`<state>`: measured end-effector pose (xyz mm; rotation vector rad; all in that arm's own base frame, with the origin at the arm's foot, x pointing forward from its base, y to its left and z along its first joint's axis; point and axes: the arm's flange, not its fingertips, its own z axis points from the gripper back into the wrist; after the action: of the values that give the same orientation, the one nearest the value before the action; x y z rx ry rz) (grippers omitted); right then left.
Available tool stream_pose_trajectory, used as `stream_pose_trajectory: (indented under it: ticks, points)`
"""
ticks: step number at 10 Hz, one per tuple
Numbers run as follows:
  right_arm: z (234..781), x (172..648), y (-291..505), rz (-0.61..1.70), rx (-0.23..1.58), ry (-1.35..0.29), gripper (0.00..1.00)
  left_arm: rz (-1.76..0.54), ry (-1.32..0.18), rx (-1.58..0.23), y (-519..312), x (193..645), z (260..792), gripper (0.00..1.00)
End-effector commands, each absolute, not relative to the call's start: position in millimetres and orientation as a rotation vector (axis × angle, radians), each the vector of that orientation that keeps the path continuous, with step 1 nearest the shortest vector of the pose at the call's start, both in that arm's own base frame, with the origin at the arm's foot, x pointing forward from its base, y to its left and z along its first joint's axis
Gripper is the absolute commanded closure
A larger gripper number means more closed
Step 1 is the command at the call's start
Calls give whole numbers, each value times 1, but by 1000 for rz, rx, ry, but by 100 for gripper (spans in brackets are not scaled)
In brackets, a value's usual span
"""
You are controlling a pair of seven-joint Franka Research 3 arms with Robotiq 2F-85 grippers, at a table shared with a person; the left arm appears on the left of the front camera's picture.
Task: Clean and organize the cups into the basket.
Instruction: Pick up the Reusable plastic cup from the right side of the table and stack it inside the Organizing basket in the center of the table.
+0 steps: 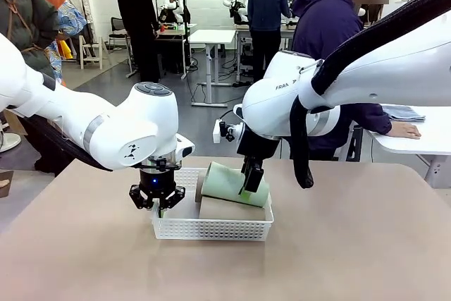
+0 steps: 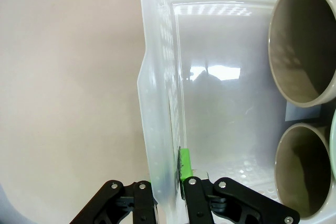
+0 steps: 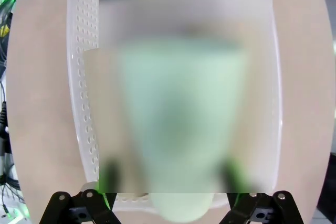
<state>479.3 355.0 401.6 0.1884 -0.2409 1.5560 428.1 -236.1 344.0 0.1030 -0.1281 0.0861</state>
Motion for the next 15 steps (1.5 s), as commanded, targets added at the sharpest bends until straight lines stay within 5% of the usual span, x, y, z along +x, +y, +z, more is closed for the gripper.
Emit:
stream_pose_trajectory:
  ticks: [1,4,7,11,15]
  points:
    - [435,464,325,1571,256,-363,0,90,-137,119,-237,426,344,100]
    - [501,407,191,1522,500,-650,0,90,-137,119,-237,426,344,100]
    - [498,359,57,1429,634,-844,0,90,-137,119,-237,426,344,100]
    - [426,373,-47,1269,857,-973,0,90,-137,119,-237,426,344,100]
    - [396,397,-54,1243,839,-1026,0,90,-137,119,-237,426,344,100]
